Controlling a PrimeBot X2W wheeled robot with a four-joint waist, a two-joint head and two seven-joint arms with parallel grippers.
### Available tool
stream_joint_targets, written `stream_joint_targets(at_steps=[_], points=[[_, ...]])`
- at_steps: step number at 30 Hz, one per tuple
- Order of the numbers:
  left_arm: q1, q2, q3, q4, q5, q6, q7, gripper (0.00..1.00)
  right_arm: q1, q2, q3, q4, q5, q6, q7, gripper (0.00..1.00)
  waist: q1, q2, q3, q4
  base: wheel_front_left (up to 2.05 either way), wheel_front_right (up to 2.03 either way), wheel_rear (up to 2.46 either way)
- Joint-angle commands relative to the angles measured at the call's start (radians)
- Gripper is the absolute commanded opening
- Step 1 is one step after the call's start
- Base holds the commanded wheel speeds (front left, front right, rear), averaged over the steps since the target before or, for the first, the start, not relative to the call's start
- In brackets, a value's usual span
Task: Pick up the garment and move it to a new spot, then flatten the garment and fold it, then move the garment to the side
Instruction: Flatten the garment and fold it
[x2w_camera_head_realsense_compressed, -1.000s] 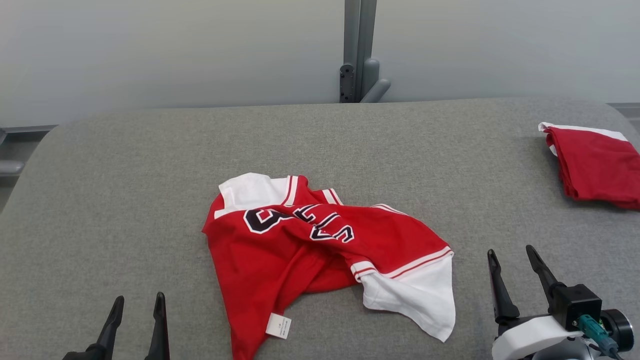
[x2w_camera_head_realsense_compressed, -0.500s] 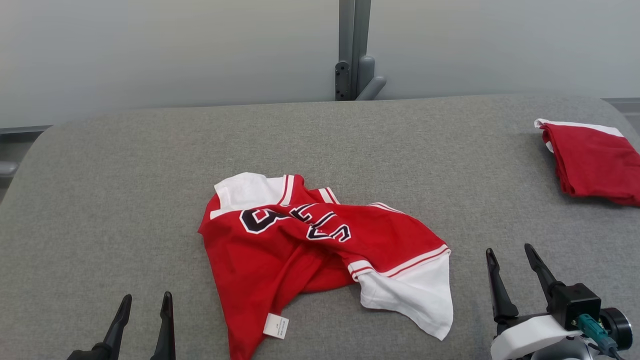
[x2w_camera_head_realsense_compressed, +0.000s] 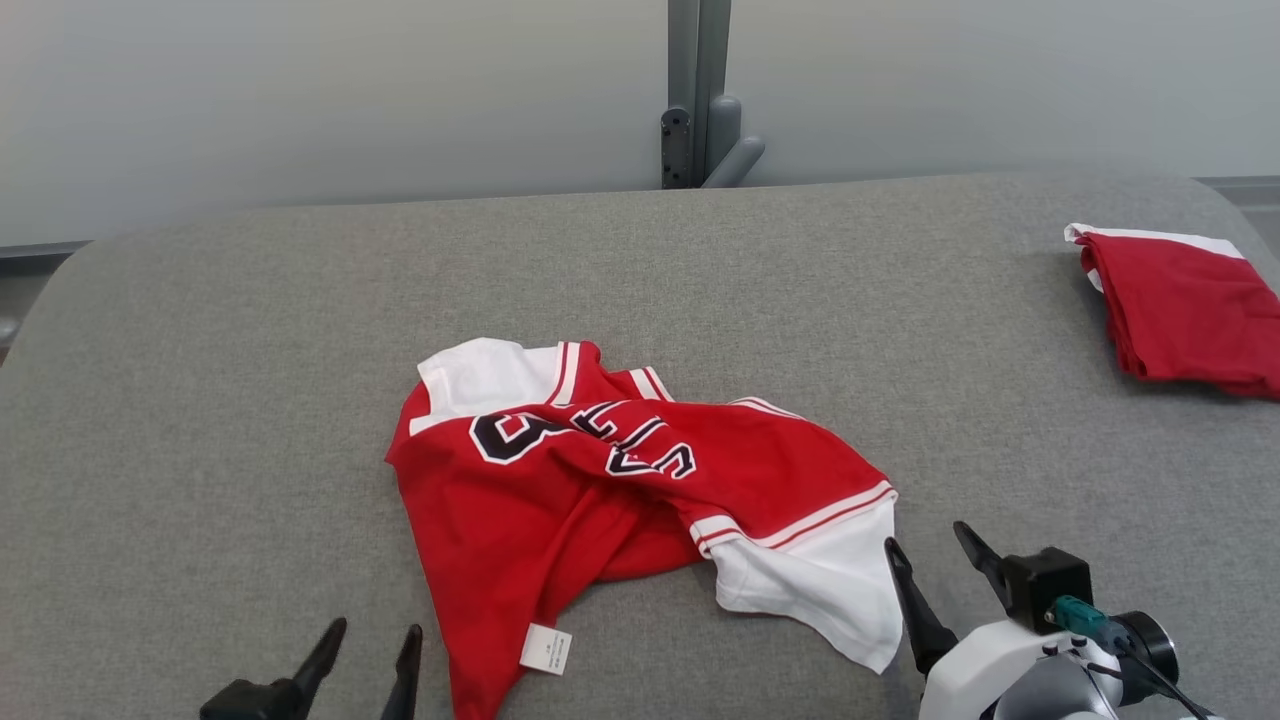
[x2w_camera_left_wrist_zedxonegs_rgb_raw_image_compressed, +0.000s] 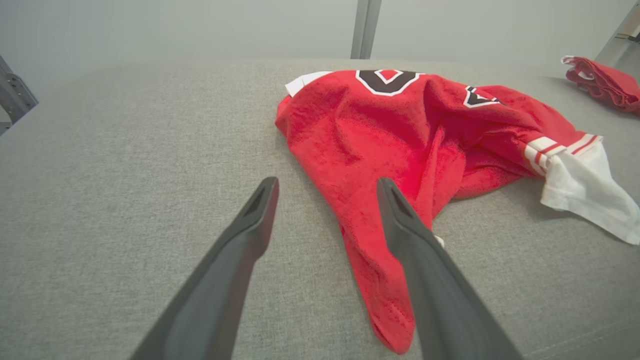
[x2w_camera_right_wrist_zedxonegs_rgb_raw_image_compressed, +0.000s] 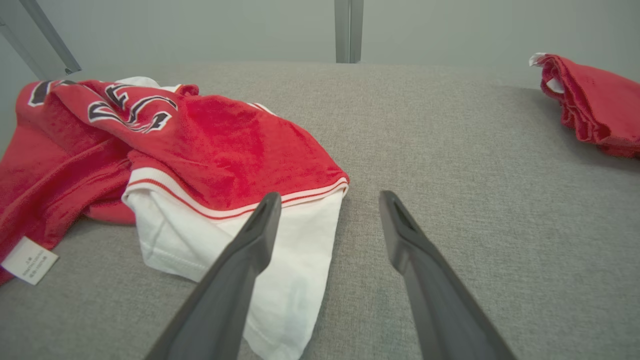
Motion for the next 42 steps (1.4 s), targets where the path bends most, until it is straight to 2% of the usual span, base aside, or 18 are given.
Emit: stream_joint_targets(at_steps=[1, 5, 8, 14, 21, 22, 23, 24, 25, 28, 32, 37, 42], points=[[0.024, 0.009, -0.02, -0.014, -0.025, -0.003, 0.068, 1.0, -0.006, -0.008, 0.005, -0.015, -0.017, -0.002, 0.066, 1.0, 0.0, 0.004, 0.017, -0.003, 0.0, 0.0, 0.0], [0.036, 0.011, -0.061, -0.028, -0.067, -0.001, 0.221, 1.0, 0.017, -0.007, 0.017, -0.06, -0.007, -0.002, 0.189, 1.0, 0.0, 0.004, 0.055, 0.001, 0.0, 0.0, 0.0], [0.018, -0.008, -0.083, -0.037, -0.103, -0.001, 0.279, 1.0, 0.028, -0.007, 0.009, -0.072, -0.042, -0.002, 0.241, 1.0, 0.0, 0.004, 0.093, 0.008, 0.0, 0.0, 0.0], [-0.037, -0.008, -0.129, -0.026, -0.119, -0.002, 0.312, 1.0, -0.003, -0.007, 0.03, -0.071, -0.056, -0.002, 0.281, 1.0, 0.0, 0.004, 0.187, 0.013, 0.0, 0.0, 0.0], [-0.094, 0.0, -0.184, 0.016, -0.138, -0.003, 0.322, 1.0, -0.055, -0.007, 0.054, -0.015, -0.051, -0.002, 0.3, 1.0, 0.0, 0.004, 0.258, 0.01, 0.0, 0.0, 0.0], [-0.104, 0.003, -0.187, 0.025, -0.134, -0.002, 0.318, 0.87, -0.062, -0.007, 0.063, 0.001, -0.047, -0.002, 0.304, 1.0, 0.0, 0.004, 0.262, 0.011, 0.0, 0.0, 0.0], [-0.111, 0.004, -0.188, 0.036, -0.131, -0.002, 0.312, 0.46, -0.069, -0.006, 0.069, 0.018, -0.039, -0.002, 0.303, 0.5, 0.0, 0.004, 0.264, 0.012, 0.0, 0.0, 0.0], [-0.115, 0.002, -0.188, 0.046, -0.132, -0.002, 0.309, 0.2, -0.076, -0.006, 0.076, 0.031, -0.025, -0.002, 0.299, 0.0, 0.0, 0.004, 0.265, 0.012, 0.0, 0.0, 0.0], [-0.119, 0.004, -0.188, 0.056, -0.133, -0.002, 0.305, 0.0, -0.081, -0.006, 0.084, 0.041, -0.005, -0.001, 0.296, 0.0, 0.0, 0.004, 0.263, 0.013, 0.0, 0.0, 0.0], [-0.122, 0.015, -0.176, 0.063, -0.149, -0.002, 0.303, 0.0, -0.085, -0.005, 0.094, 0.042, 0.071, -0.001, 0.281, 0.0, 0.0, 0.004, 0.25, 0.016, 0.0, 0.0, 0.0], [-0.098, 0.04, -0.134, 0.004, -0.182, 0.003, 0.307, 0.0, -0.09, -0.004, 0.108, -0.037, 0.214, -0.001, 0.265, 0.0, 0.0, 0.004, 0.214, 0.012, 0.0, 0.0, 0.0], [-0.037, 0.071, -0.065, -0.201, -0.263, 0.023, 0.342, 0.0, -0.085, -0.034, 0.05, -0.234, 0.398, -0.001, 0.278, 0.0, 0.0, 0.004, 0.168, -0.007, 0.0, 0.0, 0.0], [-0.014, 0.135, 0.008, -0.452, -0.312, 0.047, 0.416, 0.0, -0.119, -0.073, -0.063, -0.483, 0.549, -0.001, 0.352, 0.0, 0.0, 0.004, 0.14, -0.027, 0.0, 0.0, 0.0]])
